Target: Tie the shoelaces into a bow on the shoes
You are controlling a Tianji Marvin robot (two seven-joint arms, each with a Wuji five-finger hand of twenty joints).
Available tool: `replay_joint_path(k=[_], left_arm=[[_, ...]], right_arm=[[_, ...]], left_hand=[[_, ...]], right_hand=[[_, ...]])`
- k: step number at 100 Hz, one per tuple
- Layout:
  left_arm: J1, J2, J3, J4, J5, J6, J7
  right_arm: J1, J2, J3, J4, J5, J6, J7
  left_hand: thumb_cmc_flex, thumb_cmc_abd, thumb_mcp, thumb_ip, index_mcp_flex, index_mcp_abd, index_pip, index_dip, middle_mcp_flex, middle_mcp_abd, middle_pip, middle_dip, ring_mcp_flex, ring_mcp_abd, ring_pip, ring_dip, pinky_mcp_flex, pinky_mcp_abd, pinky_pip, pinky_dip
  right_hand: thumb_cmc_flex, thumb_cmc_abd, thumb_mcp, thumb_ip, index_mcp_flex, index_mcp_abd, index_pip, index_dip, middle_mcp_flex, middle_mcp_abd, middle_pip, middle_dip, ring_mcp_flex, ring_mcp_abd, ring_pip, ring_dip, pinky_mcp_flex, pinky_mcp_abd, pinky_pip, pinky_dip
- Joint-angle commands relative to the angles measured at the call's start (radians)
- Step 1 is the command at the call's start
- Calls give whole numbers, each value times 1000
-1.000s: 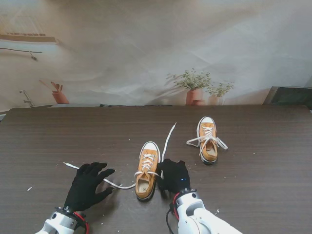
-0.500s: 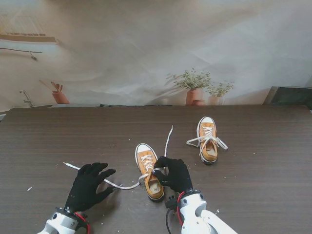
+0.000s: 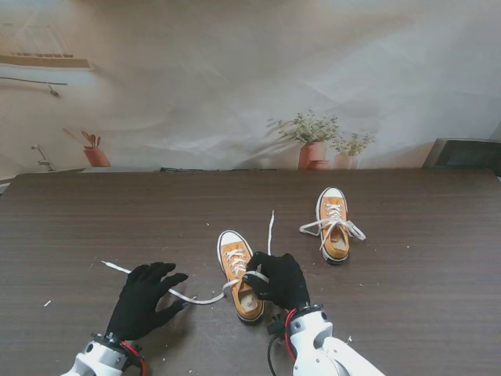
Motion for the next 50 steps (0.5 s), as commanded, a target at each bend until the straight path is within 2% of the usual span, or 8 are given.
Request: replay_joint_path(k=[1, 10, 19, 25, 35, 42, 44, 50], left_arm=[[2, -2, 2, -3, 0, -5, -13], [0, -2, 2, -1, 1, -10, -11], [0, -2, 2, 0, -1, -15, -12], [0, -2, 3, 0, -2, -17, -13], [-1, -1, 4, 2, -2, -22, -14], [-1, -1, 4, 2, -2, -24, -16], [-2, -1, 4, 3, -3, -25, -16], [-2, -2, 5, 3, -4, -26, -15]], right_arm=[[-14, 10, 5, -30, 2, -17, 22], [-23, 15, 10, -47, 7, -39, 46], [-28, 20, 14, -57, 11, -64, 66], [-33, 21, 19, -65, 23, -75, 78], [-50, 24, 33, -89, 47, -74, 108], [-67, 31, 48, -113, 55, -63, 137], [-73, 33, 52, -121, 55, -58, 145], [-92, 41, 69, -148, 57, -42, 173]], left_hand=[[4, 25, -32, -7, 28, 12, 3, 1, 6, 13, 9, 1, -10, 4, -1, -17, -14, -2, 2, 1], [5, 27, -34, -6, 31, 11, 5, 1, 8, 12, 9, 1, -8, 3, 0, -17, -14, -2, 2, 0], [6, 29, -37, -5, 34, 11, 6, 2, 10, 14, 9, 1, -7, 4, 0, -17, -15, -3, 2, 0], [7, 31, -39, -4, 34, 10, 7, 2, 11, 13, 10, 1, -7, 3, 0, -18, -14, -4, 1, -1], [8, 32, -43, -4, 37, 10, 8, 2, 13, 13, 10, 1, -5, 4, 1, -18, -14, -4, 1, -3], [9, 33, -44, -3, 38, 10, 9, 3, 13, 12, 10, 1, -5, 3, 1, -18, -15, -5, 1, -4], [10, 33, -45, -3, 40, 11, 9, 3, 13, 13, 9, 1, -4, 3, 1, -18, -14, -4, 1, -4], [10, 34, -46, -3, 39, 10, 9, 3, 15, 14, 10, 1, -4, 3, 2, -18, -13, -4, 2, -4]], right_hand=[[27, -14, 42, -14, 26, -36, 19, -24, 57, -27, 111, 48, 63, -29, 107, 47, 28, -57, 30, -8], [29, -45, 63, -15, 49, -3, 16, -42, 55, -22, 230, 113, 71, -41, 404, 124, 101, -104, 54, -45], [32, -59, 69, -14, 58, 18, 14, -48, 54, -15, 307, 162, 72, -79, 672, 189, 252, -89, 93, -80], [33, -67, 70, -13, 65, 29, 12, -57, 54, -14, 332, 183, 71, -95, 813, 244, 384, -18, 161, -113], [31, -62, 59, -12, 65, 24, 9, -60, 54, -16, 336, 192, 69, -82, 957, 318, 614, 176, 338, -116], [23, -51, 46, -11, 57, 8, 3, -56, 53, -32, 332, 198, 68, -74, 1013, 350, 682, 216, 568, 46], [22, -48, 42, -11, 56, 5, 1, -53, 53, -35, 327, 215, 69, -76, 1035, 367, 704, 212, 593, 178], [17, -37, 33, -11, 54, -2, -1, -54, 53, -43, 327, 235, 68, -84, 1113, 414, 748, 183, 755, 407]])
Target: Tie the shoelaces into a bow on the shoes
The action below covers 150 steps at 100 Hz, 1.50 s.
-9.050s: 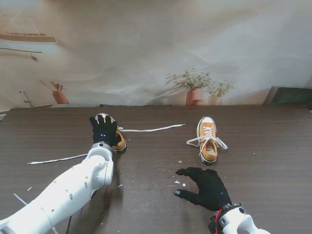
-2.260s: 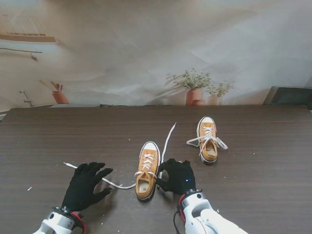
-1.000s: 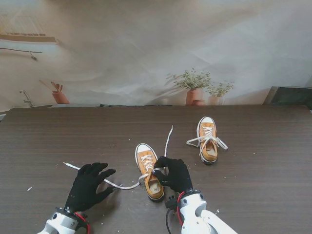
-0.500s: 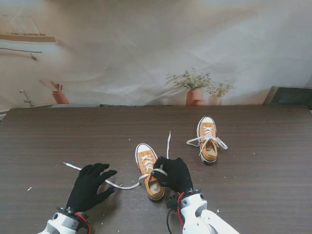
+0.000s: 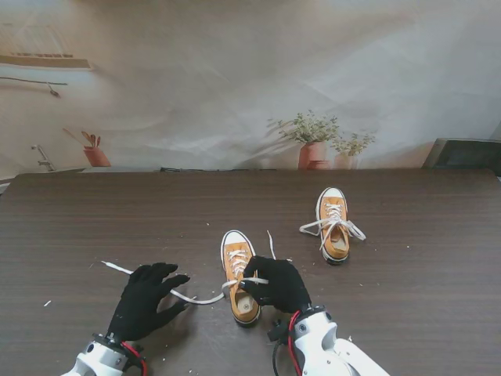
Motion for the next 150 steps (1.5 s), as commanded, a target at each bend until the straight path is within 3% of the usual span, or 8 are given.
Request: replay_joint_path(k=[1, 9, 19, 55, 59, 98, 108, 150], left_arm=[[2, -1, 2, -3, 0, -5, -15], [1, -2, 3, -3, -1, -6, -14], [11, -4, -1, -16, -16, -11, -25], [162, 11, 13, -246, 55, 259, -162], [159, 13, 28, -254, 65, 287, -175], [-3, 21, 271, -246, 106, 627, -253], [-50, 24, 322, -226, 129, 690, -267], [-214, 17, 479, -118, 79, 821, -310]], right_arm=[[-25, 17, 12, -34, 0, 17, 22], [-62, 27, 36, -91, 11, 52, 68], [-119, 49, 63, -172, -41, 117, 116], [-240, 113, 160, -316, -261, 186, 278], [-242, 115, 164, -319, -268, 188, 286], [-234, 113, 161, -315, -239, 190, 301], [-238, 112, 164, -317, -231, 188, 299], [-268, 107, 189, -334, -202, 151, 284]], left_hand=[[10, 33, -34, -3, 14, 10, 4, 3, 5, 13, 8, 1, -4, 4, 2, -18, -14, -4, 2, -5], [12, 34, -35, -2, 11, 10, 3, 2, 5, 13, 9, 1, -3, 5, 2, -18, -14, -3, 3, -5], [15, 30, -37, -1, 4, 12, -1, 0, 11, 13, 10, 2, 3, 16, 4, -17, -14, 1, 4, -6], [16, 37, -130, 14, -71, 17, -55, -11, -38, 11, -30, -8, -30, 55, -42, -4, -12, 34, -44, 38], [40, 48, -190, 39, -79, 16, -66, -3, -48, 10, -37, -6, -35, 54, -55, 4, -3, 35, -88, 82], [64, -92, -117, 70, -53, 41, -65, 1, -47, 35, -4, 25, -36, 81, -18, 51, 14, 61, 1, 178], [35, -158, -7, 37, -30, 45, -54, 4, -28, 34, 15, 35, -20, 82, 16, 62, 13, 68, 103, 163], [21, -200, 72, -1, 48, 48, 0, 28, 42, 43, 71, 61, 44, 92, 107, 84, 64, 111, 268, 157]], right_hand=[[17, 11, 12, -11, 11, -64, -1, -16, 52, -28, 36, 32, 35, -28, 122, 59, 72, -13, 201, 210], [18, 20, 5, -10, 10, -54, -1, -19, 52, -21, 11, 37, 33, -26, 213, 118, 94, -58, 392, 337], [-9, 34, -1, -14, 22, -67, -8, -32, 51, -5, -14, 48, 33, -27, 219, 147, 98, -63, 440, 386], [-76, 108, -105, -9, 33, -231, -76, -6, -167, -34, -111, 211, 41, -131, 123, 62, 120, -249, 440, 341], [-76, 105, -107, -8, 38, -236, -81, -9, -190, -35, -112, 218, 41, -129, 120, 59, 123, -271, 440, 340], [-63, 95, -101, -6, 55, -218, -88, -20, -177, -26, -117, 217, 41, -124, 135, 62, 127, -282, 440, 358], [-61, 97, -100, -6, 55, -216, -88, -20, -176, -24, -118, 216, 41, -123, 135, 63, 127, -281, 440, 361], [-49, 99, -102, -5, 54, -206, -88, -20, -171, -21, -119, 213, 40, -115, 132, 62, 126, -275, 440, 362]])
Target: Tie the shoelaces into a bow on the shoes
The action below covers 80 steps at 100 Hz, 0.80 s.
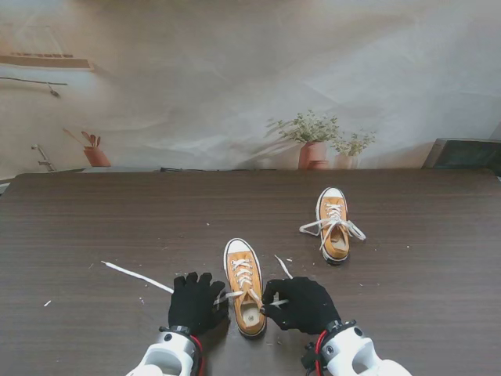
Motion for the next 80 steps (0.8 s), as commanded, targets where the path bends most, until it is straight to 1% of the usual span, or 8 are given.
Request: replay_joint_path(k=[1, 22, 32, 36, 41, 52, 65, 80], left_arm=[[-18, -10, 11, 14, -15, 11, -19], [-86, -23, 68, 88, -69, 28, 8], [-111, -34, 91, 125, -101, 20, 38], [-120, -38, 100, 138, -112, 19, 48], [-130, -43, 108, 155, -129, 11, 63], [-136, -48, 110, 168, -161, -15, 66], [-134, -50, 88, 184, -176, -71, 88], [-126, -62, 30, 217, -233, -218, 153]], right_arm=[[-8, 1, 0, -12, 9, -12, 15], [-7, 2, -4, -14, 15, -28, 24], [-6, 3, -5, -15, 19, -38, 27], [-7, 3, -5, -16, 21, -42, 29], [-7, 3, -4, -16, 22, -45, 29], [-7, 3, -2, -16, 23, -54, 28], [-6, 2, 0, -13, 36, -60, 29], [-3, 2, -1, -11, 48, -67, 35]], left_hand=[[-6, -25, 31, -21, 33, 38, 12, 23, 22, 27, 12, 26, 30, 15, 22, 29, 14, 82, 29, -6], [21, 5, 57, -26, 71, 23, 49, 36, 64, 24, 37, 36, 68, 13, 60, 38, 34, 87, 79, -7], [61, 41, 71, -50, 89, -5, 101, 55, 90, 23, 55, 44, 83, 11, 84, 39, 39, 88, 111, -13], [118, 68, 16, -65, 94, -26, 135, 66, 97, 22, 62, 47, 85, 12, 93, 36, 38, 84, 124, -21], [220, 133, -115, -52, 104, -49, 190, 56, 106, 24, 69, 50, 86, 12, 101, 36, 34, 81, 134, -26], [355, 295, -298, -55, 156, -29, 284, 28, 113, 36, 73, 51, 68, 19, 105, 36, 9, 64, 122, -35], [402, 372, -346, -68, 128, 31, 479, 205, 102, 52, 74, 49, 36, 22, 94, 31, -29, 40, 72, -62], [374, 383, -341, -52, 28, 91, 761, 441, 141, 96, 77, 48, 36, 47, 93, 32, -47, 54, 46, -77]], right_hand=[[5, 10, -25, -5, 36, -62, 17, 12, 9, -2, -4, 12, 30, -1, 34, -2, 39, -39, 289, 14], [7, 11, -27, -4, 38, -61, 18, 14, 12, -3, -3, 11, 30, 1, 34, -2, 39, -32, 289, 11], [10, 12, -27, -4, 38, -58, 18, 14, 13, -3, -2, 11, 30, 1, 34, -2, 39, -31, 289, 11], [10, 12, -27, -4, 39, -60, 18, 15, 15, -3, -2, 11, 30, 1, 34, -2, 38, -30, 289, 10], [10, 12, -27, -4, 40, -58, 19, 16, 15, -3, -2, 11, 30, 2, 34, -2, 38, -30, 289, 10], [12, 12, -26, -4, 40, -59, 18, 16, 16, -4, -2, 10, 30, 3, 34, -2, 38, -30, 289, 10], [13, 14, -25, -4, 41, -56, 18, 17, 18, -2, -2, 10, 30, 9, 33, -2, 37, -27, 289, 8], [12, 15, -24, -4, 42, -56, 18, 19, 17, 0, -3, 9, 30, 17, 24, -6, 35, -18, 289, 0]])
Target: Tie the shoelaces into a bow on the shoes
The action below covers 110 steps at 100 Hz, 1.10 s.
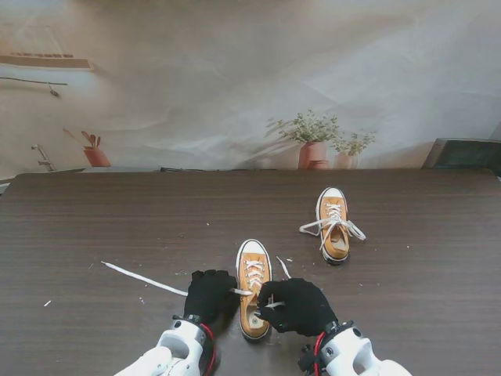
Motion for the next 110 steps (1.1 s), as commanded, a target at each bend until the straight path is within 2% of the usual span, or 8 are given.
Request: replay_joint_path(k=[1, 12, 25, 52, 67, 82, 95, 110], left_arm=[[2, -2, -2, 15, -9, 27, 26], [-6, -11, -22, 56, -10, -53, 104], [-18, -33, -33, 103, -51, -134, 199], [-11, -71, -60, 133, -179, -250, 262], [24, -87, -90, 91, -278, -294, 241], [52, -97, -112, 59, -295, -355, 282], [69, -95, -129, 36, -241, -409, 341], [89, -84, -153, 6, -158, -463, 389]], right_arm=[[0, 1, -1, -5, 5, -9, 19], [1, 1, -4, -3, 10, -13, 19], [-1, 0, -7, -5, 13, -12, 14], [-4, -3, -12, -9, 27, -9, 8], [-6, -3, -12, -11, 34, -10, 10], [-10, -8, -8, -12, 41, -19, -9], [-13, -11, 2, -15, 43, -23, -25], [-16, -16, 12, -19, 64, -29, -33]], left_hand=[[9, 66, 7, 0, -30, 27, 121, 84, 39, 38, 9, 26, -24, 24, -5, 16, -27, 28, -36, -35], [-143, -5, 208, 11, -9, 69, 245, 159, 148, 54, 36, 46, 23, 43, -18, -6, -38, 34, -114, -77], [-402, -129, 509, 162, 99, 99, 372, 194, 356, 44, 81, 57, 218, 64, 19, -27, 68, 77, -161, -101], [-486, -137, 563, 275, 217, 146, 454, 345, 637, -7, 275, 152, 584, 48, 152, -16, 383, 220, -102, -106], [-462, -125, 524, 244, 208, 147, 440, 379, 705, 15, 412, 225, 718, 78, 252, 8, 554, 323, 58, -94], [-443, -70, 403, 193, 145, 77, 399, 405, 733, -34, 760, 398, 867, 41, 715, 116, 926, 364, 669, -11], [-351, -82, 273, 87, 78, -1, 273, 238, 755, -138, 950, 460, 870, -90, 1113, 134, 1002, 99, 1116, 108], [-211, -120, 144, -1, 50, -60, 120, -26, 758, -168, 970, 453, 869, -96, 1156, 141, 1011, 30, 1181, 138]], right_hand=[[12, 15, -24, -4, 32, -64, 18, 20, 17, 0, -3, 9, 30, 18, 24, -6, 34, -18, 289, -1], [10, 17, -25, -5, 33, -63, 18, 21, 17, 1, -4, 9, 29, 20, 22, -7, 33, -13, 289, -8], [11, 17, -23, -4, 34, -61, 18, 22, 19, 5, -6, 7, 29, 22, 20, -8, 32, -9, 289, -15], [13, 18, -22, -5, 34, -53, 18, 25, 23, 7, -6, 6, 29, 29, 15, -10, 29, 2, 289, -30], [15, 17, -21, -4, 32, -48, 17, 26, 32, 7, -4, 5, 29, 32, 13, -11, 28, 7, 289, -37], [27, -5, -14, -2, 24, -30, 9, 12, 59, -2, 5, 2, 29, 25, 38, -2, 29, 13, 289, -33], [54, -26, -3, 1, -26, 5, -31, -48, 73, -7, 19, 2, 30, 0, 62, 13, 34, -1, 289, -8], [62, -31, -2, 2, -74, 31, -75, -117, 73, -4, 21, 0, 30, 1, 66, 16, 34, -3, 289, 1]])
